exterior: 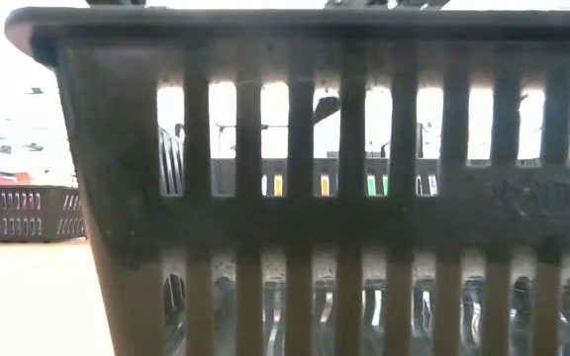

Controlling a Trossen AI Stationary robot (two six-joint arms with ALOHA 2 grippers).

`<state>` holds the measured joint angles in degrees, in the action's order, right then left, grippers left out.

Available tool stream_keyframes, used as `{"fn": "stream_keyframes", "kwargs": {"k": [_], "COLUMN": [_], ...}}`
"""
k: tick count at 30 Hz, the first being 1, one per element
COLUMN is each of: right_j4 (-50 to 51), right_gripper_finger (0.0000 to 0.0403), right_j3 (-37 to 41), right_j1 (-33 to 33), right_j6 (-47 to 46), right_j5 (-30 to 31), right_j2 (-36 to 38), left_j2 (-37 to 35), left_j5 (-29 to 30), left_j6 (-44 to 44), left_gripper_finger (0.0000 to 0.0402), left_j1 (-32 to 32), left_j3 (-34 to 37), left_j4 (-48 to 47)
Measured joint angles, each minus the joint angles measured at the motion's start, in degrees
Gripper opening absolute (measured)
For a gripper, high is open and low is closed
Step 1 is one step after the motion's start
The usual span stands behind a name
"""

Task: Stack baskets on shelf by color
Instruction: Put the top black bin on the shelf

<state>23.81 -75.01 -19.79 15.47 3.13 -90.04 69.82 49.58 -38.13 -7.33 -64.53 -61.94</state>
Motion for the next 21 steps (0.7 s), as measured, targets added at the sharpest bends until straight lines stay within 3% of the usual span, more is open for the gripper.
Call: {"fn": "stream_keyframes", "kwargs": {"k": [2, 5, 11, 17, 21], "right_j4": [-2.15, -11.00, -33.71, -37.57, -42.20], "right_gripper_finger": [0.0131, 0.0126, 0.0124, 0.0123, 0.0123], "right_j3": [3.20, 14.23, 40.80, 53.93, 57.37], "right_j1": [0.87, 2.52, 9.09, 15.65, 17.29], "right_j6": [-3.84, -11.33, -23.51, -28.84, -29.49], "right_j5": [-0.08, -1.43, -8.94, 0.93, 3.06], "right_j2": [5.64, 16.58, 34.04, 41.66, 42.49], "left_j2": [-0.44, -0.44, 0.67, 0.51, 0.50], "left_j5": [-0.25, -1.06, -12.94, -18.71, -24.31], "left_j6": [-6.86, -16.04, -24.75, -35.08, -34.79], "left_gripper_finger": [0.0179, 0.0179, 0.0179, 0.0179, 0.0179], "left_j1": [-0.41, -1.48, -2.79, -3.35, -3.19], "left_j3": [0.58, 4.19, 14.86, 21.29, 23.32], "left_j4": [-4.07, -3.82, 0.93, 8.57, 15.03]}}
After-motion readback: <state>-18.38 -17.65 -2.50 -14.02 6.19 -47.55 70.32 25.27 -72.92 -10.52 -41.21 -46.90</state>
